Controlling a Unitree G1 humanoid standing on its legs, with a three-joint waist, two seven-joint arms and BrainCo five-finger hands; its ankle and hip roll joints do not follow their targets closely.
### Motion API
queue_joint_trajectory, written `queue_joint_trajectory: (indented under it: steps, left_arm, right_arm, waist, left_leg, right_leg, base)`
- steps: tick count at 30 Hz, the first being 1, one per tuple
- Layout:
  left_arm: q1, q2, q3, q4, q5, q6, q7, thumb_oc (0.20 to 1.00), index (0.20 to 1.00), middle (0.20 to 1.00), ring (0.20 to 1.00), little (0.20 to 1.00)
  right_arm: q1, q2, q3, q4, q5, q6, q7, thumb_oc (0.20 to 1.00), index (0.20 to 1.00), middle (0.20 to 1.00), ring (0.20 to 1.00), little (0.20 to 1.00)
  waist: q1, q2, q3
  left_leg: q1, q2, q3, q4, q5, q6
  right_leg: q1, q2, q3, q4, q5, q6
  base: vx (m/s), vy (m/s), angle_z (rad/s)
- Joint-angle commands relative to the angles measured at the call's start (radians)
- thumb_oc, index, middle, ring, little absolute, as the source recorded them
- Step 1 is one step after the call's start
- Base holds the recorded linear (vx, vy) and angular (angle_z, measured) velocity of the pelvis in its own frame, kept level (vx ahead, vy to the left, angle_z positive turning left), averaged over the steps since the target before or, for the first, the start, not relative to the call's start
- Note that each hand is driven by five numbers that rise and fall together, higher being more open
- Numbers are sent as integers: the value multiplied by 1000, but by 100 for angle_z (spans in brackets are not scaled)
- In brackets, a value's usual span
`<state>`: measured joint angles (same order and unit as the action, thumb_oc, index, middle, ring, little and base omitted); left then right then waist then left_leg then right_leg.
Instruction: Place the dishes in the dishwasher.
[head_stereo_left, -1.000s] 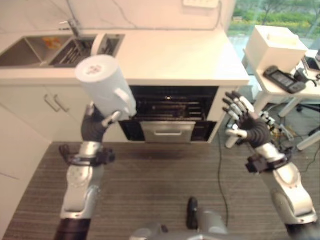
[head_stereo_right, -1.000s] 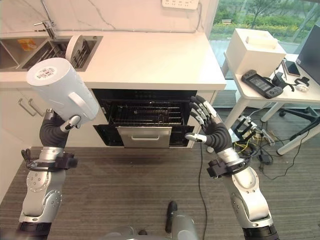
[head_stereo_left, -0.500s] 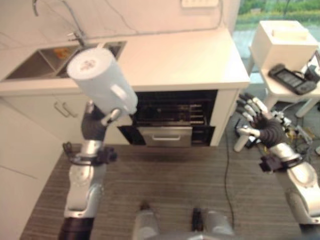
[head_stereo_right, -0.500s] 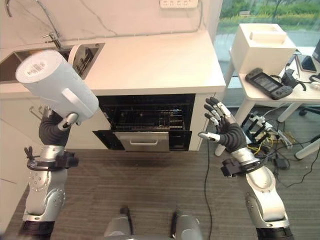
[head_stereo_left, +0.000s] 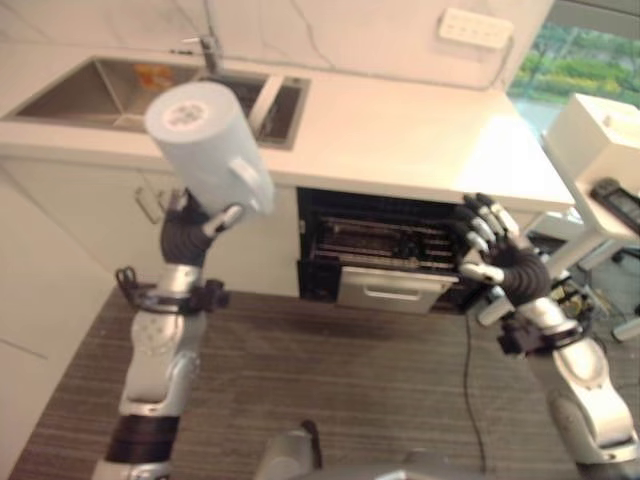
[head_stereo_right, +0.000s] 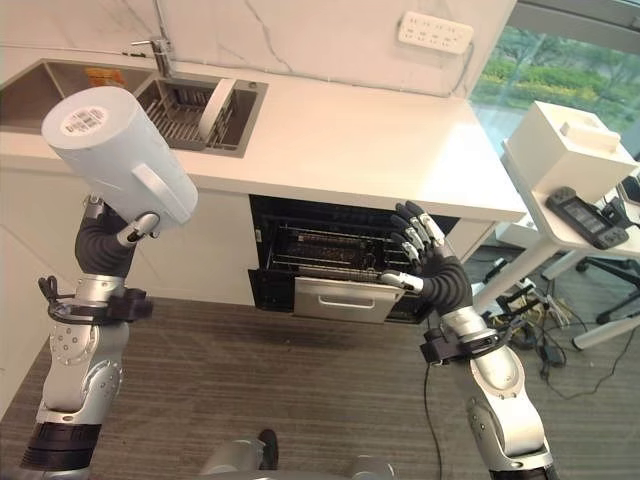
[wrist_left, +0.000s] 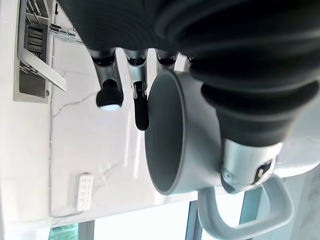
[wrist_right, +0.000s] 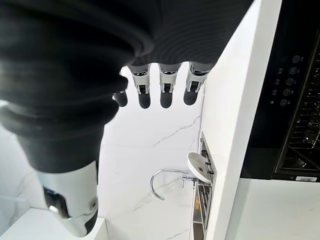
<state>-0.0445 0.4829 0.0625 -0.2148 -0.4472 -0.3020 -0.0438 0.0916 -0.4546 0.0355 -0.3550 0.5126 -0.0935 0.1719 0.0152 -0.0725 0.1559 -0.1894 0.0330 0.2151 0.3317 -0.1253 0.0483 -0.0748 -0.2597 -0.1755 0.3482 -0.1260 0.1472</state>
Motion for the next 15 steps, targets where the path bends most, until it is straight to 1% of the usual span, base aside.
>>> queue_joint_trajectory:
  steps: [1,2,3,5,6,7,8,10,11,12,13,15]
  left_arm:
    - [-51,34,-12,-56,133,-32,46,200,200,200,200,200]
    - [-55,36,-16,-53,149,-28,47,200,200,200,200,200]
    - [-58,37,-27,-44,168,-19,39,200,200,200,200,200]
    - [-55,39,-47,-36,164,-9,10,200,200,200,200,200]
    - [-53,41,-60,-30,159,-7,-6,200,200,200,200,200]
    - [-60,47,-86,-9,129,-3,-52,200,200,200,200,200]
    - [-73,46,-103,7,98,10,-83,200,200,200,200,200]
    - [-110,49,-153,48,97,9,-105,200,200,200,200,200]
    - [-123,49,-168,59,96,8,-112,200,200,200,200,200]
    - [-146,56,-200,90,110,-6,-124,200,200,200,200,200]
    - [-164,63,-215,110,140,-13,-116,200,200,200,200,200]
    - [-184,69,-233,134,130,-13,-127,200,200,200,200,200]
  right_arm:
    - [-90,6,-25,-12,19,-69,10,1000,1000,1000,1000,1000]
    - [-95,7,-22,-11,17,-68,5,1000,1000,1000,1000,1000]
    - [-106,2,-19,-9,19,-58,-6,1000,1000,1000,1000,1000]
    - [-121,-12,-12,-5,22,-49,-5,1000,1000,1000,1000,1000]
    - [-129,-27,-12,-6,36,-40,5,1000,1000,1000,1000,1000]
    - [-151,-54,-8,2,60,-25,34,1000,1000,1000,1000,1000]
    - [-168,-65,-2,15,75,-17,46,1000,1000,1000,1000,1000]
    - [-221,-105,13,53,133,1,68,1000,1000,1000,1000,1000]
    - [-238,-117,11,60,152,6,74,1000,1000,1000,1000,1000]
    - [-267,-134,16,66,192,17,113,1000,1000,1000,1000,1000]
    - [-291,-140,24,76,189,24,130,1000,1000,1000,1000,1000]
    - [-326,-144,45,83,192,34,156,1000,1000,1000,1000,1000]
  waist:
    - [9,0,18]
    - [9,0,20]
    - [7,0,18]
    - [9,0,7]
    - [8,1,-2]
    - [4,5,-18]
    - [2,8,-23]
    - [-5,14,-38]
    - [-8,17,-40]
    - [-15,25,-43]
    - [-19,31,-49]
    - [-23,36,-57]
  left_leg:
    - [17,72,-123,-32,-5,-79]
    - [20,76,-120,-32,-8,-80]
    - [26,84,-111,-32,-14,-78]
    - [32,96,-96,-32,-19,-80]
    - [39,109,-81,-32,-20,-86]
    - [54,137,-47,-32,-16,-99]
    - [61,149,-36,-32,-15,-106]
    - [75,168,-19,-32,-13,-120]
    - [80,171,-16,-32,-13,-123]
    - [88,177,-14,-32,-12,-130]
    - [94,178,-15,-32,-13,-133]
    - [100,176,-20,-32,-17,-135]
  right_leg:
    - [-57,32,11,-48,112,36]
    - [-63,36,20,-48,113,38]
    - [-69,48,24,-48,93,41]
    - [-71,54,15,-48,79,40]
    - [-71,57,11,-48,70,38]
    - [-68,57,-7,-48,59,30]
    - [-65,61,-9,-48,54,24]
    - [-55,64,-18,-48,44,14]
    - [-52,65,-17,-48,40,10]
    - [-47,67,-17,-48,34,5]
    - [-42,68,-16,-48,32,3]
    - [-38,68,-15,-48,30,1]
  base:
    - [21,-244,-41]
    - [64,-298,-24]
    - [76,-223,-8]
    - [93,-209,9]
    - [163,-225,16]
    - [176,-222,18]
    - [168,-192,0]
    - [122,-102,-23]
    - [120,-64,-16]
    - [106,-43,-9]
    - [92,-34,-3]
    - [57,-9,0]
